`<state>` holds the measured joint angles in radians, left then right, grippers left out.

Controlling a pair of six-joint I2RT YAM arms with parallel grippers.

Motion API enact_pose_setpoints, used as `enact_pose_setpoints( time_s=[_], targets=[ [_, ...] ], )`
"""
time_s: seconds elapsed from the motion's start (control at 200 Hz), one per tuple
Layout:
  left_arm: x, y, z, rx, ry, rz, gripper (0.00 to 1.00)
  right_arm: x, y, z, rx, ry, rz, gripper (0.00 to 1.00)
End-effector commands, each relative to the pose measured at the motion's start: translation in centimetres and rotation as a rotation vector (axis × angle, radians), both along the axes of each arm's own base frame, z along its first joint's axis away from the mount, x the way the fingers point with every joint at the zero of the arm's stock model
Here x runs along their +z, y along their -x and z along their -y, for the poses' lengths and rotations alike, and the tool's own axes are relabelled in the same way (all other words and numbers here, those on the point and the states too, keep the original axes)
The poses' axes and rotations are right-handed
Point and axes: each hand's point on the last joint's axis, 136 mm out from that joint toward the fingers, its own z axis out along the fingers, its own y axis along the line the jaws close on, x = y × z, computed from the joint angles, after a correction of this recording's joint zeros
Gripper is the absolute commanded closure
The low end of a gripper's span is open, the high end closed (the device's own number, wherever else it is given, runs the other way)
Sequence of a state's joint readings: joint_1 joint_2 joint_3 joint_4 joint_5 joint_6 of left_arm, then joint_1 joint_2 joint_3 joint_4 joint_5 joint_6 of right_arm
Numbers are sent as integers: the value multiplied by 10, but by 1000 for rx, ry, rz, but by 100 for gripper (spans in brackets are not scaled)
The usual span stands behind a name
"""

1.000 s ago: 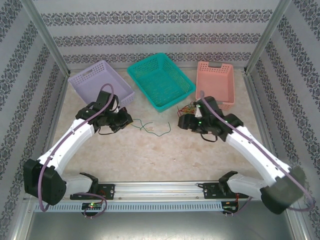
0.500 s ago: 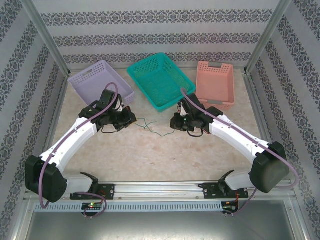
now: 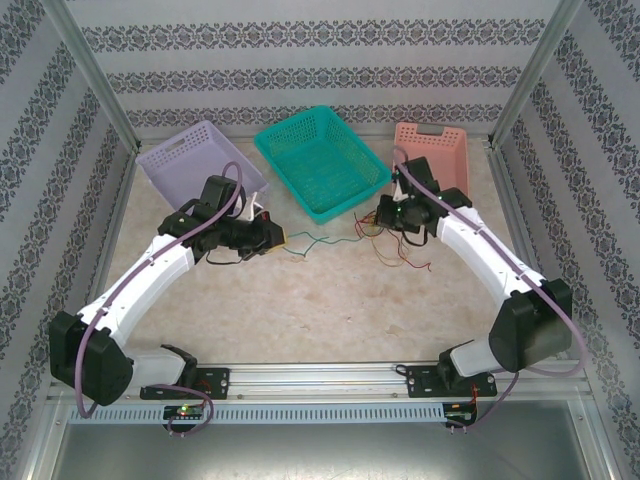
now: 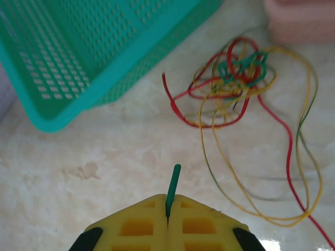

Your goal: Untangle the cables

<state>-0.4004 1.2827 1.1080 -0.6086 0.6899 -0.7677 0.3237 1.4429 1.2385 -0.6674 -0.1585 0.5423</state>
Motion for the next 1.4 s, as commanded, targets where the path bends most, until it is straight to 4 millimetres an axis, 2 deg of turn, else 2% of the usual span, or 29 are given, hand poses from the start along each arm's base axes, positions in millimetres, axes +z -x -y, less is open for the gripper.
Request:
enact_pose_setpoints(
  time_s=[0.0, 0.095, 0.19, 0.335, 0.49, 0.635, 0.784, 0.964, 1.084, 1.179, 1.304, 1.399],
  targets=[
    [-12, 27, 9, -147, -68, -16, 100, 42, -18, -5, 26, -47, 91, 100],
    [-31, 37, 18, -204, -142, -29, 100, 66, -25, -10, 42, -69, 120, 100],
    [-43, 41, 30, -242, -176, -24, 100, 81, -29, -16, 63, -82, 138, 100],
    [-49, 49, 56, -314, -196, 6, 100, 98, -41, -14, 71, -70, 168, 100],
    [-55, 60, 80, -407, -226, 20, 100, 113, -63, -8, 49, -103, 189, 100],
    [-46, 71, 113, -479, -157, 44, 100, 113, -84, -27, 115, -178, 157, 100],
    [-33, 86, 145, -568, -83, 58, 100, 100, -107, -51, 174, -256, 76, 100],
    [-34, 94, 159, -616, -94, 66, 100, 108, -134, -58, 160, -303, 77, 100],
    [-36, 85, 157, -573, -135, 85, 100, 116, -142, -61, 161, -334, 74, 100],
    [-26, 64, 155, -458, -116, 99, 100, 123, -138, -65, 188, -369, 64, 100],
    [-2, 24, 145, -218, -24, 91, 100, 134, -123, -62, 208, -376, 52, 63],
    [18, -2, 135, -66, 68, 93, 100, 145, -110, -47, 178, -346, 62, 50]
  ],
)
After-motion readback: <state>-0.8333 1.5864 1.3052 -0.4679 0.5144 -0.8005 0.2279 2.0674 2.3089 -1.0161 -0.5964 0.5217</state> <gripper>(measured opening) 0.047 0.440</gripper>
